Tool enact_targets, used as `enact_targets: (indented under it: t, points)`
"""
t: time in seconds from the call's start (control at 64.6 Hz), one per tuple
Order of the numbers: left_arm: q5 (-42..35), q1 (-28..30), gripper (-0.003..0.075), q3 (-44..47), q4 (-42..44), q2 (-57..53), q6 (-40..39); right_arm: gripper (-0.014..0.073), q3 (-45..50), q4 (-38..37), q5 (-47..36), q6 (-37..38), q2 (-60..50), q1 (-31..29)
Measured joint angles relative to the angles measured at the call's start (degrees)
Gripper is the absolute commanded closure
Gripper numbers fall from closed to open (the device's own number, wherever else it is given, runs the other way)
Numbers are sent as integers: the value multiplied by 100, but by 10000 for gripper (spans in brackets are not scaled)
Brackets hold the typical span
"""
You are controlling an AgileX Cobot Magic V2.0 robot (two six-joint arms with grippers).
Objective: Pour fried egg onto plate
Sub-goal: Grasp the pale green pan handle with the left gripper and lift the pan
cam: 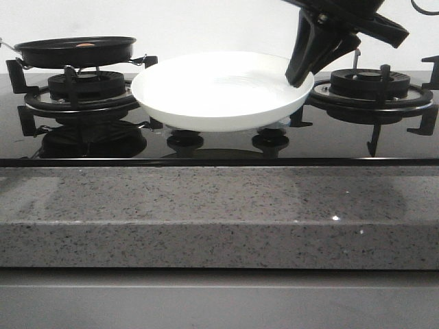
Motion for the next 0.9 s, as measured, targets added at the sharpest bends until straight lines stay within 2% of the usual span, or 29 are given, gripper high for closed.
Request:
enact_targets:
  t: [0.557,0.635,0.898]
  points:
    - [-41,-291,119,-23,-379,483,51,661,0,0,0,0,0,0]
    - [-63,-291,146,-23,-429,483,57,661,0,0,0,0,0,0]
    - [33,-291,321,-23,-619,483,57,661,0,0,0,0,0,0]
